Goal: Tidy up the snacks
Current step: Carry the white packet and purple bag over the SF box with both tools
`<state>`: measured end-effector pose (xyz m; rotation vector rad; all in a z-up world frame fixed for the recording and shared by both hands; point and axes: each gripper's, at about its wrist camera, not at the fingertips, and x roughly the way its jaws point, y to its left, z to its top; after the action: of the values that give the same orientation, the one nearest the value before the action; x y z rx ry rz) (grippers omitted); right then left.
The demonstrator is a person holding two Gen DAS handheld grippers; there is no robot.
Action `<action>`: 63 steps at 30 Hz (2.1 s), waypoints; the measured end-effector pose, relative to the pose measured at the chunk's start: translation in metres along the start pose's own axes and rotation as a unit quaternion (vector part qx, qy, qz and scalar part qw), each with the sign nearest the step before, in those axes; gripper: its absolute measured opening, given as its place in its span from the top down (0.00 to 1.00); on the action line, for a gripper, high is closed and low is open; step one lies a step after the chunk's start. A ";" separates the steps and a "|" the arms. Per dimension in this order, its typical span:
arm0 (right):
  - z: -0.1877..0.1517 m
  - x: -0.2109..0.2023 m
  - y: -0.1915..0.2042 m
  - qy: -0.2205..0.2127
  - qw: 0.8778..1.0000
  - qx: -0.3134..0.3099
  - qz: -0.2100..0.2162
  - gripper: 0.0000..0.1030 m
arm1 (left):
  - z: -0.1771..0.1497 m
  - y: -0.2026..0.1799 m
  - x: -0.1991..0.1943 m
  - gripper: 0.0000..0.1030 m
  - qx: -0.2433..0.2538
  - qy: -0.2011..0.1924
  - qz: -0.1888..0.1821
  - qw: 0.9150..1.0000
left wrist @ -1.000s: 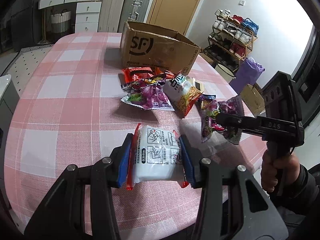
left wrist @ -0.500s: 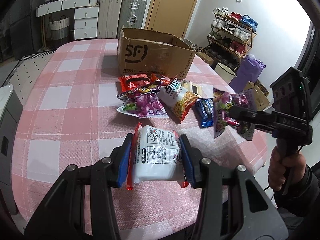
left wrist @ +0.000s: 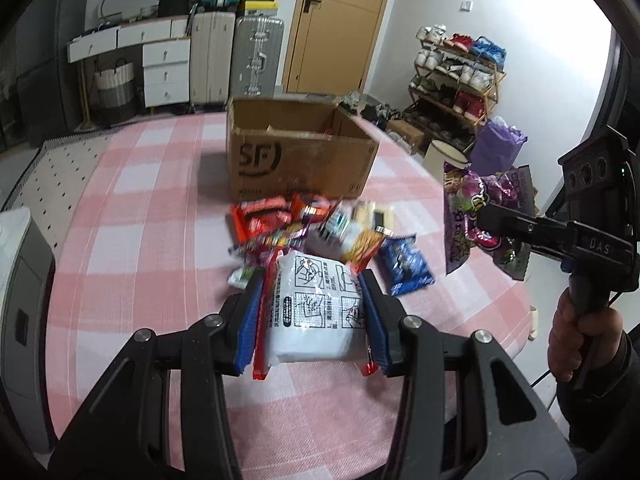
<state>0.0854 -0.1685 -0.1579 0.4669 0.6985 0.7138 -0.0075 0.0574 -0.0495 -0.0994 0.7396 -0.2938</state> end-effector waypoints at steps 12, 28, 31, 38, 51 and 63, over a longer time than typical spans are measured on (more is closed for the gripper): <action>0.047 -0.006 0.033 -0.028 0.998 -0.061 -0.015 0.70 | 0.054 -0.006 -0.010 0.59 0.014 -0.021 -0.013 1.000; 0.118 0.017 0.041 -0.049 0.994 -0.096 -0.012 0.70 | 0.146 0.005 0.014 0.58 0.000 -0.045 -0.022 0.999; 0.130 0.024 0.035 -0.051 0.994 -0.093 -0.015 0.70 | 0.162 0.007 0.022 0.58 -0.008 -0.050 -0.022 0.998; 0.166 0.036 0.033 -0.061 0.991 -0.111 -0.032 0.70 | 0.201 0.012 0.049 0.58 -0.015 -0.050 -0.023 0.998; 0.215 0.097 0.002 -0.038 0.989 -0.109 -0.087 0.70 | 0.262 0.031 0.125 0.58 -0.021 -0.027 -0.019 0.999; 0.227 0.164 -0.040 0.004 0.987 -0.101 -0.123 0.69 | 0.277 0.047 0.219 0.58 -0.027 0.021 -0.020 0.999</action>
<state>0.3558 -0.1115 -0.0953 0.1871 0.6689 0.5467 0.3437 0.0328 0.0030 -0.1600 0.7885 -0.3143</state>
